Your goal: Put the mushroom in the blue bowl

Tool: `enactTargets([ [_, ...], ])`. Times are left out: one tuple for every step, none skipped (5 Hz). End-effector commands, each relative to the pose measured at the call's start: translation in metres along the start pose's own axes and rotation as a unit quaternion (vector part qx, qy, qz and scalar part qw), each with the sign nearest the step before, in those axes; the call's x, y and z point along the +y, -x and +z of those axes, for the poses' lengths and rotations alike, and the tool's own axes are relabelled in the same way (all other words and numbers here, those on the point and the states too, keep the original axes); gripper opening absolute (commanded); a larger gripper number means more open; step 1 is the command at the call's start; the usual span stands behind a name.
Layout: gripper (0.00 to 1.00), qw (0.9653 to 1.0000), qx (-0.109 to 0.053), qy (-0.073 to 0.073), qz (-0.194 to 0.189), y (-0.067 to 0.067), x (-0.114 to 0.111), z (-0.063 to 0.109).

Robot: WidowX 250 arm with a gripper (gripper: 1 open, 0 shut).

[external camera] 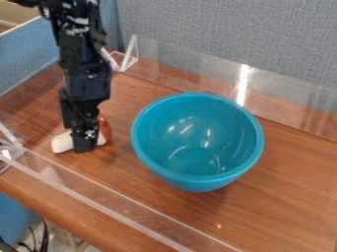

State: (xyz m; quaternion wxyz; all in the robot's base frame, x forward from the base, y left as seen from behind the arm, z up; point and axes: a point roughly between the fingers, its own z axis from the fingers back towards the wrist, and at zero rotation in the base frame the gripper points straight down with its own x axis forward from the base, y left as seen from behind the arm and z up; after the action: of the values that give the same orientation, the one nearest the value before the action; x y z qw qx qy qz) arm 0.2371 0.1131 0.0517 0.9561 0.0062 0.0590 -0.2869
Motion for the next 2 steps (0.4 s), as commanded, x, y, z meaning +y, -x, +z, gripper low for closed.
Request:
enactTargets([
  [1.00,0.9998,-0.012,-0.012,0.004,-0.0008,0.0090,-0.0012],
  [1.00,0.9999,-0.015,-0.008,0.003,-0.0026,0.0120,-0.0083],
])
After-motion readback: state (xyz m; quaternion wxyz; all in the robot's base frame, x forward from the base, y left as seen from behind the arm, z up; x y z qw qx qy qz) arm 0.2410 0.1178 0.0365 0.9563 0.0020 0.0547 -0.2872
